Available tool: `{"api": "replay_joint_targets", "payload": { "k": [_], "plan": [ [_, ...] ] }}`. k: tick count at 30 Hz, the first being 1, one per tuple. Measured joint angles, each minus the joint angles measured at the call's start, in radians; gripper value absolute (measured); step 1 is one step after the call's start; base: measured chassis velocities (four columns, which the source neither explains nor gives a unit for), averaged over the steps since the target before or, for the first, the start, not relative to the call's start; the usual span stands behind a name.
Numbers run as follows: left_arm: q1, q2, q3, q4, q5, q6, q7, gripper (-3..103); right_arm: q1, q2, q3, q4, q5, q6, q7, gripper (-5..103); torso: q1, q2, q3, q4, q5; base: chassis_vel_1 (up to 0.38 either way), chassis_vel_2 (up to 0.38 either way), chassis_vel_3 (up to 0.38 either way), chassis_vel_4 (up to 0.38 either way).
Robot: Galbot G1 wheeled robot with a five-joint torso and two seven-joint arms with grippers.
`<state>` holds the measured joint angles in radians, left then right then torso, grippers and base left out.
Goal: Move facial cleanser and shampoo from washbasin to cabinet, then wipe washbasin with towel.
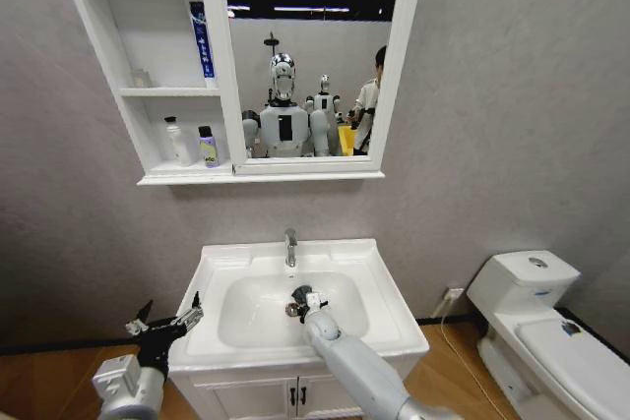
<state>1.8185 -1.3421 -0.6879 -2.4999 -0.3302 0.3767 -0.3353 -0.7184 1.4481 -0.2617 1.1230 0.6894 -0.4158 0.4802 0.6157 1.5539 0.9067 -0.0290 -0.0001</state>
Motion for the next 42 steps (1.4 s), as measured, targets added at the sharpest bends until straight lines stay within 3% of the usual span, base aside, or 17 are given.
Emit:
{"api": "replay_joint_targets", "payload": {
  "k": [3, 13, 22, 34, 42],
  "plan": [
    [0.0, 0.0, 0.0, 0.0, 0.0, 0.0, 0.0, 100, 0.015, 0.035, 0.004, -0.047, -0.025, 0.016, -0.035, 2, 0.0, 0.0, 0.0, 0.0, 0.0, 0.0, 0.0, 0.0, 0.0],
    [0.0, 0.0, 0.0, 0.0, 0.0, 0.0, 0.0, 100, 0.005, 0.06, -0.016, -0.031, -0.03, 0.056, -0.107, 2, 0.0, 0.0, 0.0, 0.0001, 0.0, 0.0, 0.0, 0.0, 0.0],
    [0.0, 0.0, 0.0, 0.0, 0.0, 0.0, 0.0, 100, -0.003, 0.05, -0.009, -0.02, -0.022, 0.057, -0.106, 2, 0.0, 0.0, 0.0, 0.0001, 0.0002, 0.0, 0.0, 0.0, 0.0],
    [0.0, 0.0, 0.0, 0.0, 0.0, 0.0, 0.0, 100, -0.066, -0.041, 0.038, 0.076, 0.0, 0.046, -0.057, 2, 0.0, 0.0, 0.0, -0.0002, 0.0002, 0.0, 0.0, 0.0, 0.0],
    [0.0, 0.0, 0.0, 0.0, 0.0, 0.0, 0.0, 100, -0.062, -0.008, 0.044, 0.045, 0.06, 0.055, -0.063, 2, 0.0, 0.0, 0.0, -0.0001, 0.0, 0.0, 0.0, 0.0, 0.0]
  ]
}}
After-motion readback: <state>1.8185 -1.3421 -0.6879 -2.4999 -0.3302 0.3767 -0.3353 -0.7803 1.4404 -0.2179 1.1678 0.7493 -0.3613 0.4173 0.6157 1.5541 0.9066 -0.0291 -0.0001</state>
